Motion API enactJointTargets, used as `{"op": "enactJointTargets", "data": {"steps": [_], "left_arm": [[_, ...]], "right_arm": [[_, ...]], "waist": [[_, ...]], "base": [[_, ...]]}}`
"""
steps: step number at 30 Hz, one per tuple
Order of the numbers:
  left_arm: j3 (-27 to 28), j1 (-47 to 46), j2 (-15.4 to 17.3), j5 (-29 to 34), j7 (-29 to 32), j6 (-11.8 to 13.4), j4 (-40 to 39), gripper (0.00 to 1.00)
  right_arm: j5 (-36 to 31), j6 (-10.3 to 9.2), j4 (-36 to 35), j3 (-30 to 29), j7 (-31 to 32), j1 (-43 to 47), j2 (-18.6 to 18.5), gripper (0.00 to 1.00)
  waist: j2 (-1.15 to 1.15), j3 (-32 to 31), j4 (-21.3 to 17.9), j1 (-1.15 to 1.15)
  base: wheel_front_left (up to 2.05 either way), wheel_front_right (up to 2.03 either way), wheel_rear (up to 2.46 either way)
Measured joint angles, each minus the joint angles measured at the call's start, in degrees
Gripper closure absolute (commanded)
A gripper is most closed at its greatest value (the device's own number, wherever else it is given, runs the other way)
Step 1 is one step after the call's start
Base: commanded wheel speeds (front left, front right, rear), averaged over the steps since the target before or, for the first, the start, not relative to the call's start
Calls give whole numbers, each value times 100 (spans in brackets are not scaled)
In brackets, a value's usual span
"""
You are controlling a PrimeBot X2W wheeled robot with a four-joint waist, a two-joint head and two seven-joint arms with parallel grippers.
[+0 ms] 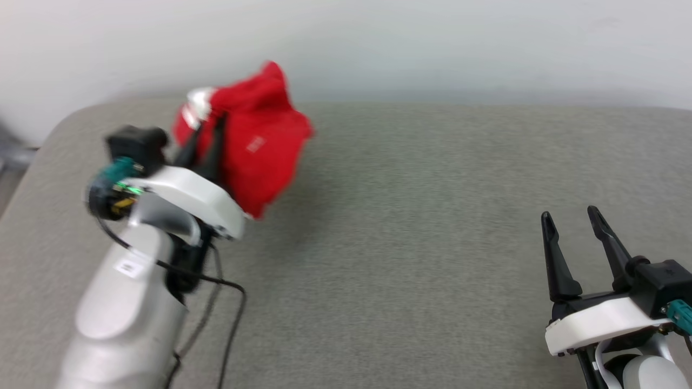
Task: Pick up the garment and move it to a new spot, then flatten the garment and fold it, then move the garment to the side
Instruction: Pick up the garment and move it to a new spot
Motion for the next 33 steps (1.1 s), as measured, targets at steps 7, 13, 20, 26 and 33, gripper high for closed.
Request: {"op": "enactJointTargets", "data": {"steps": [7, 13, 20, 26, 33], "left_arm": [[-630, 573, -439, -22, 460, -43, -845, 100], [-1518, 959, -865, 12, 871, -240, -1269, 100], [-2621, 1322, -947, 153, 1324, -439, -1292, 100], [-3262, 1425, -786, 203, 1439, -497, -1113, 51], [-3440, 1317, -765, 289, 944, -509, -1156, 0]], "right_arm": [[68, -1, 33, -21, -47, 43, -2, 0], [138, -1, 19, -55, -115, 80, -3, 0], [205, -1, 14, -65, -179, -14, -2, 0], [204, -1, 71, -54, -264, -143, -2, 0], [97, 0, 110, -98, -243, -208, -2, 0]], "waist": [[0, -37, -547, 0], [0, 120, -898, 0], [0, 584, -1031, 1], [0, 861, -979, 1], [0, 760, -783, 1]], "base": [[0, 0, 0], [0, 0, 0], [0, 0, 0], [0, 0, 0], [0, 0, 0]]}}
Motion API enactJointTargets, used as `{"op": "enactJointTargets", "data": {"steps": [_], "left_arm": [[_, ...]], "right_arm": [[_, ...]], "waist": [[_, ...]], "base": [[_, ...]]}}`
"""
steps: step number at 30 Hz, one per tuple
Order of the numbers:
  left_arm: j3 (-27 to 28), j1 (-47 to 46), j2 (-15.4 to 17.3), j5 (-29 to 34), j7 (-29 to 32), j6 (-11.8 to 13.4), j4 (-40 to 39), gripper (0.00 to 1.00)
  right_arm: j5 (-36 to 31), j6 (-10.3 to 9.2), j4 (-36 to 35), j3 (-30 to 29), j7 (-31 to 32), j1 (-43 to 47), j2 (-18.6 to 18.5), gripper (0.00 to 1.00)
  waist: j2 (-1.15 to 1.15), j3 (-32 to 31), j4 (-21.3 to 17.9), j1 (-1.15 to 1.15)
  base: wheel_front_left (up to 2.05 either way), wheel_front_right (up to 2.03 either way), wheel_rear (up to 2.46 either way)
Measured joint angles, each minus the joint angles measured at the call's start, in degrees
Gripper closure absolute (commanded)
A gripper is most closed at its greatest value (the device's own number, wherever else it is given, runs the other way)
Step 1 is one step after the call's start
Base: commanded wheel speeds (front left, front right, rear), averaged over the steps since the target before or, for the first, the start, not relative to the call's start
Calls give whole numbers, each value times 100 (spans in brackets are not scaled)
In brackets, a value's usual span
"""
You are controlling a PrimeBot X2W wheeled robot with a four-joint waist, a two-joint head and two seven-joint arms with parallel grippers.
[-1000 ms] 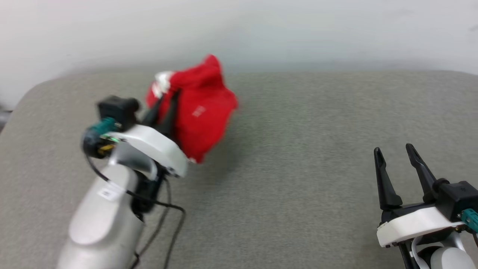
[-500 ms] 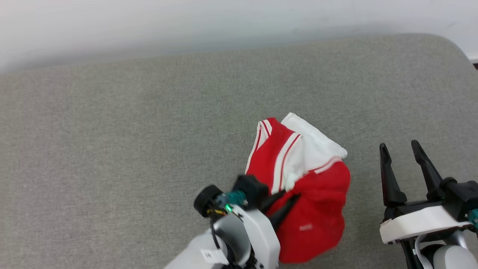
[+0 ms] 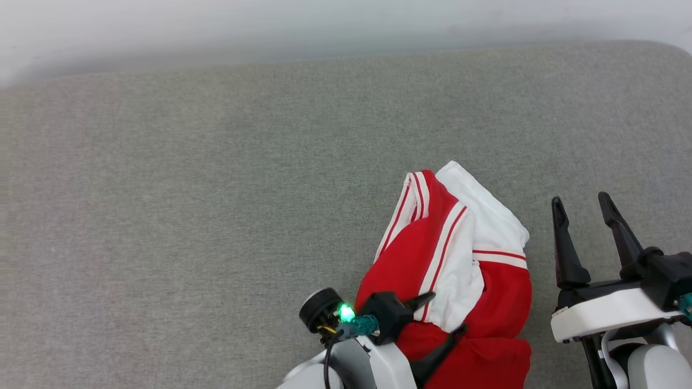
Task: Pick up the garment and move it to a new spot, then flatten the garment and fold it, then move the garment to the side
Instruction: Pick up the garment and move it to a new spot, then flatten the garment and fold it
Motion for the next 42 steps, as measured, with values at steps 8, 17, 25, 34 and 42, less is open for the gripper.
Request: {"op": "enactJointTargets", "data": {"steps": [8, 17, 25, 34, 42], "left_arm": [[354, -48, -8, 97, -832, 293, -248, 0], [1194, 158, 178, -60, -1440, 985, -334, 0], [2008, 539, 514, -159, -1640, 1503, -344, 0], [2740, 1029, 867, -191, -1663, 1760, -381, 0], [3045, 1380, 992, -133, -1664, 1744, -471, 0]], "right_arm": [[-58, 0, -3, -53, 132, 118, 1, 0], [-60, -1, -75, -124, 286, 388, 1, 0], [-59, 0, -198, -148, 436, 642, 1, 0], [-48, -1, -330, -132, 575, 894, 1, 0], [-40, -1, -403, -101, 637, 1044, 1, 0]], "waist": [[0, -406, 206, 0], [0, -866, 404, 0], [0, -1142, 576, 0], [0, -1370, 626, -1], [0, -1446, 584, -1]], "base": [[0, 0, 0], [0, 0, 0], [0, 0, 0], [0, 0, 0], [0, 0, 0]]}}
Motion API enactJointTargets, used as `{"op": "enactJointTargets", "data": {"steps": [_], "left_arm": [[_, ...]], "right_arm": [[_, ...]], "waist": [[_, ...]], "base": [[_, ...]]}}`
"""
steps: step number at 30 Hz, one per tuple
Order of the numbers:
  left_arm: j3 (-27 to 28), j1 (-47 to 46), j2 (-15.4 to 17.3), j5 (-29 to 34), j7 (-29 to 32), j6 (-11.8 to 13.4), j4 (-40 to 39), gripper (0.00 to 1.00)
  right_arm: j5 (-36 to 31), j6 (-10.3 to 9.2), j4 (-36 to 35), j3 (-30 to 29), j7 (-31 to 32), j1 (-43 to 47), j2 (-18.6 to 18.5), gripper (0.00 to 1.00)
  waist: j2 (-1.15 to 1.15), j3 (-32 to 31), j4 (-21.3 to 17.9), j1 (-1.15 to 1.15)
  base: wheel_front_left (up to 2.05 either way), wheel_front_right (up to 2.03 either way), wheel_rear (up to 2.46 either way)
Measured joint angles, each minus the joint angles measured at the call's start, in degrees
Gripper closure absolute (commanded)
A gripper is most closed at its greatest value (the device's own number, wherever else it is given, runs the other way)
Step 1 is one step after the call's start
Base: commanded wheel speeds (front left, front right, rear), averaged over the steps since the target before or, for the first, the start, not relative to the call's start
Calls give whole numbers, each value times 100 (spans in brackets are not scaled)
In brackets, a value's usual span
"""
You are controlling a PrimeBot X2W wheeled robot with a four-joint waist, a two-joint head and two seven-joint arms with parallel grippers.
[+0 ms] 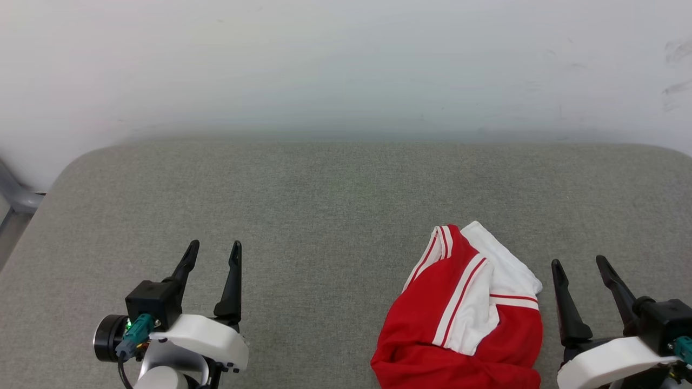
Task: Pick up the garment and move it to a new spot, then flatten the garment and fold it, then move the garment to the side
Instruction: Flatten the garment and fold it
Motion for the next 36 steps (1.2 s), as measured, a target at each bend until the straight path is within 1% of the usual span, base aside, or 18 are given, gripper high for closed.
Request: {"op": "enactJointTargets", "data": {"steps": [14, 18, 21, 25, 32, 36], "left_arm": [[47, 30, -77, 66, 0, -153, 29, 0], [-93, -83, -112, 97, 100, -245, 58, 0], [-361, -327, -248, 103, 320, -404, 33, 0], [-813, -695, -517, 130, 724, -704, 25, 0], [-1602, -1239, -981, 14, 1658, -1285, 233, 0], [-2035, -1468, -1169, -118, 2239, -1524, 412, 0]], "right_arm": [[23, 0, -37, 9, 24, -1, 0, 0], [24, 0, -45, -31, 24, -1, 0, 0], [23, 0, -63, -71, 31, -1, 0, 0], [-4, 0, -111, -74, 87, -5, 0, 0], [-47, 1, -189, -41, 138, -130, 0, 0], [-55, 0, -186, -43, 143, -212, -1, 0]], "waist": [[0, 40, 24, 0], [0, 74, 48, 0], [0, 123, 92, 0], [0, 228, 124, 0], [0, 516, 51, 1], [0, 675, -46, 1]], "base": [[0, 0, 0], [0, 0, 0], [0, 0, 0], [0, 0, 0], [0, 0, 0], [0, 0, 0]]}}
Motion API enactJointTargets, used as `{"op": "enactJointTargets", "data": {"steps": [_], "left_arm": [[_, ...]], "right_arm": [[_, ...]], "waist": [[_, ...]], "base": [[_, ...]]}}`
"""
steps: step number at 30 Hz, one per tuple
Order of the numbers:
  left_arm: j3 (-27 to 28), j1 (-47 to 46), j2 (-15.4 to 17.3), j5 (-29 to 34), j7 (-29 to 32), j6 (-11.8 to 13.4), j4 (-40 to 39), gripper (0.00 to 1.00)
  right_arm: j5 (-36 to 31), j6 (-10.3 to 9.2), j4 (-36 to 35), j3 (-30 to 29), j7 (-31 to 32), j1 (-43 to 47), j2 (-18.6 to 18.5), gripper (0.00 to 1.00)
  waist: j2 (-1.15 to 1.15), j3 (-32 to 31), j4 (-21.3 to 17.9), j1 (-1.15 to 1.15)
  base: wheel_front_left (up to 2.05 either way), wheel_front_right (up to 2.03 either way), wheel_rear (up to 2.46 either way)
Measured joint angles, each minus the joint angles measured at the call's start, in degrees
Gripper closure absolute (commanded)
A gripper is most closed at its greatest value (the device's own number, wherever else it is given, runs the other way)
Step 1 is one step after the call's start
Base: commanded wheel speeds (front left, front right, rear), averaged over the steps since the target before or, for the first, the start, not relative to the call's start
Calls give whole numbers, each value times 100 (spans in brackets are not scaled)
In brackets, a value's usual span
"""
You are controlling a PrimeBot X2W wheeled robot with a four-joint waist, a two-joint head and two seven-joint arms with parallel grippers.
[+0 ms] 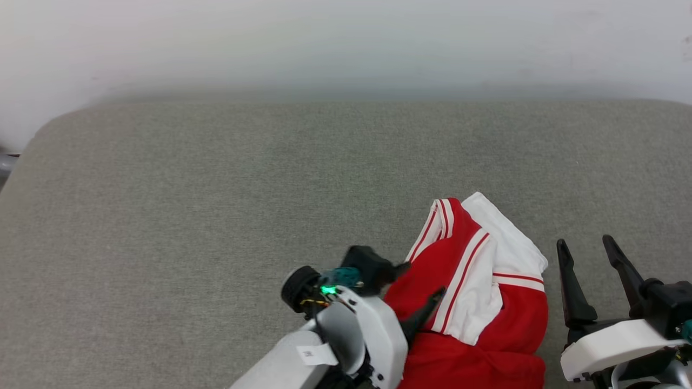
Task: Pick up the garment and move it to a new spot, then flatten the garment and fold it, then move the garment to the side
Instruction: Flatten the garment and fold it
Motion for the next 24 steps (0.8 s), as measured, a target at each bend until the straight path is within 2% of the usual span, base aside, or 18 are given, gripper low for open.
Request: {"op": "enactJointTargets", "data": {"steps": [2, 4, 14, 15, 17, 24], "left_arm": [[-399, -181, -87, -180, 489, -148, 132, 0], [-581, -266, -119, -305, 682, -179, 166, 0], [-1279, -719, -126, -678, 1261, -227, 491, 0], [-1326, -767, -122, -725, 1279, -227, 554, 29], [-1397, -837, -114, -770, 1266, -227, 633, 100], [-1350, -1004, -36, -798, 867, -229, 823, 100]], "right_arm": [[1, 1, 12, 2, -7, -66, 0, 0], [3, 1, 27, 1, -25, -112, 0, 0], [55, 1, 135, 16, -148, -274, 0, 0], [57, 1, 151, 22, -154, -277, 1, 0], [76, 1, 176, 21, -191, -288, 1, 0], [98, 1, 265, -38, -253, -327, 0, 0]], "waist": [[0, 138, -121, 0], [0, 208, -181, 0], [0, 506, -414, 0], [0, 528, -433, 0], [0, 562, -464, 0], [0, 552, -432, 0]], "base": [[0, 0, 0], [0, 0, 0], [0, 0, 0], [0, 0, 0], [0, 0, 0], [0, 0, 0]]}}
